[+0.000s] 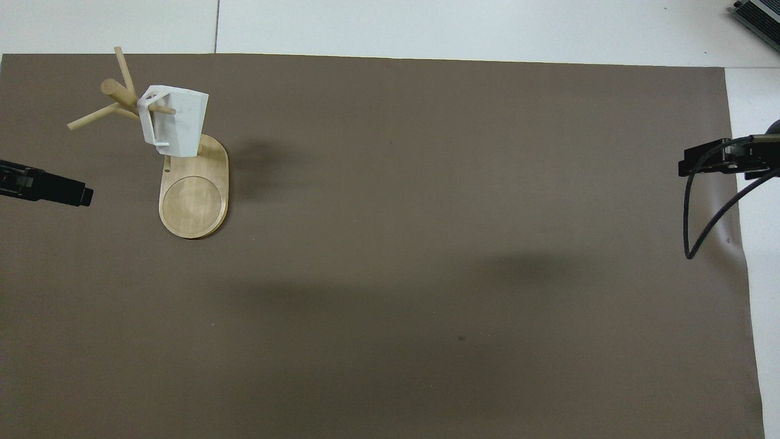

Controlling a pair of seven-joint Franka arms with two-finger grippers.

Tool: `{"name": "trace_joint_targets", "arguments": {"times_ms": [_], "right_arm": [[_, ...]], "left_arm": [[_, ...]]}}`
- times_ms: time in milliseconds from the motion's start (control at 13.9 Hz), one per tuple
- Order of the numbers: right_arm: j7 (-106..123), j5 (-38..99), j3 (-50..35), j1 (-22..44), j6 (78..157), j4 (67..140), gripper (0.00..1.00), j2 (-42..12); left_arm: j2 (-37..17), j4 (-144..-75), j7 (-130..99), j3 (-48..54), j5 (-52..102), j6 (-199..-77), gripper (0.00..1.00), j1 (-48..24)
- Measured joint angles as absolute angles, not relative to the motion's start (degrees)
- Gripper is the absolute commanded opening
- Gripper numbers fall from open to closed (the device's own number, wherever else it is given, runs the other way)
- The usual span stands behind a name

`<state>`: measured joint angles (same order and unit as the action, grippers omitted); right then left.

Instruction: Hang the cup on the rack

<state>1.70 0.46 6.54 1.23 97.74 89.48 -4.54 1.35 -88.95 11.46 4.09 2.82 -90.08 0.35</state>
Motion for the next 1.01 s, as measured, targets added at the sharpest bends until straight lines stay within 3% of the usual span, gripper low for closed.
{"name": "trace_joint_targets", "arguments": {"times_ms": [1008], "right_arm": [[1.7,0.5,6.6,1.1,97.7,89.5,1.0,-4.5]], "left_arm": [[2.4,-88.8,11.5,3.4,1.4,-87.8,1.0,-2.8]]}}
